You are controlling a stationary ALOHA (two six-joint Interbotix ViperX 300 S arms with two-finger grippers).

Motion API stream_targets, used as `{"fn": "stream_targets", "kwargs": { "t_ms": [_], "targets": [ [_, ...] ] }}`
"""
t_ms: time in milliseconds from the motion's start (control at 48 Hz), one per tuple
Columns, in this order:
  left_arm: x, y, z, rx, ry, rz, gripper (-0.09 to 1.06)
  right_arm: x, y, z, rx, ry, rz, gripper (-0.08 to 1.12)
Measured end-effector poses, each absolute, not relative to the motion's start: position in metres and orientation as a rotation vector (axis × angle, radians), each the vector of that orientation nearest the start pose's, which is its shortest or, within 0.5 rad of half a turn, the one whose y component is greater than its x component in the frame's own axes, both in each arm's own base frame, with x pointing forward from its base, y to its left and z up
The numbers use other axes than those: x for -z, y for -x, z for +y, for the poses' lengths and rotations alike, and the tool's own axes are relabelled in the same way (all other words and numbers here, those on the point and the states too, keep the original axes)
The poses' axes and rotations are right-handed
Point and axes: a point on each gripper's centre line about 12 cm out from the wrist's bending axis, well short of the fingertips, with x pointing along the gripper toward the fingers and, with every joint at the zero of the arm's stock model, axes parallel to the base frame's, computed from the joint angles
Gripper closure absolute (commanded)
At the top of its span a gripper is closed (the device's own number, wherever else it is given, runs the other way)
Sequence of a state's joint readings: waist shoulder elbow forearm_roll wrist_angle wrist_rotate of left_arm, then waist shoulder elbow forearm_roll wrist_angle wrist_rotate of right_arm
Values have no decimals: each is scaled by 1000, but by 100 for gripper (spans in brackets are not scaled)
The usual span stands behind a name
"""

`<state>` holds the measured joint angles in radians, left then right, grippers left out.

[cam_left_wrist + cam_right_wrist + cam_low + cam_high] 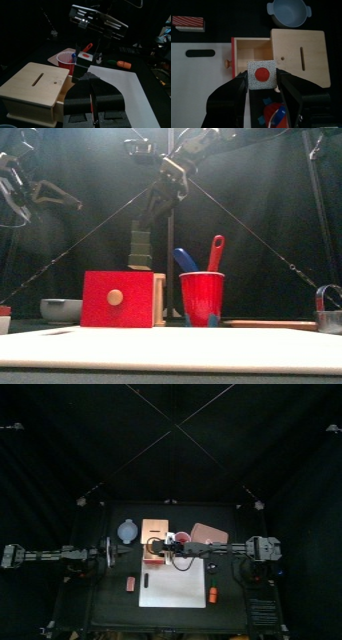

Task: Place sushi on board then cut the sushi with the knife then place the pieces on the plate
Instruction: Place the sushi on the board

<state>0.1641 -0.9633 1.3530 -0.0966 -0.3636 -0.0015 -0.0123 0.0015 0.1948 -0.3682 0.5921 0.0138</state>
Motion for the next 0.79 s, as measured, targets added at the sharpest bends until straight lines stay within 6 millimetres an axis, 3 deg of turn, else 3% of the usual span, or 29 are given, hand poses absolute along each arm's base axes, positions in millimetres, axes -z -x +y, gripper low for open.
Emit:
{"fn": "stream_targets", "kwargs": {
  "t_ms": [125, 333, 562, 792],
  "targets": [
    [-233, -181, 36, -207, 93, 10, 88, -279, -414, 5, 38, 495, 778, 45],
    [-241, -183, 37, -212, 92, -10, 88, -238, -386, 35, 162, 476, 857, 45],
    [-245, -183, 39, -221, 91, -19, 88, -205, -382, 63, 253, 463, 815, 45],
    [-244, -183, 42, -236, 91, -15, 88, -173, -389, 71, 262, 488, 861, 44]
  ]
}}
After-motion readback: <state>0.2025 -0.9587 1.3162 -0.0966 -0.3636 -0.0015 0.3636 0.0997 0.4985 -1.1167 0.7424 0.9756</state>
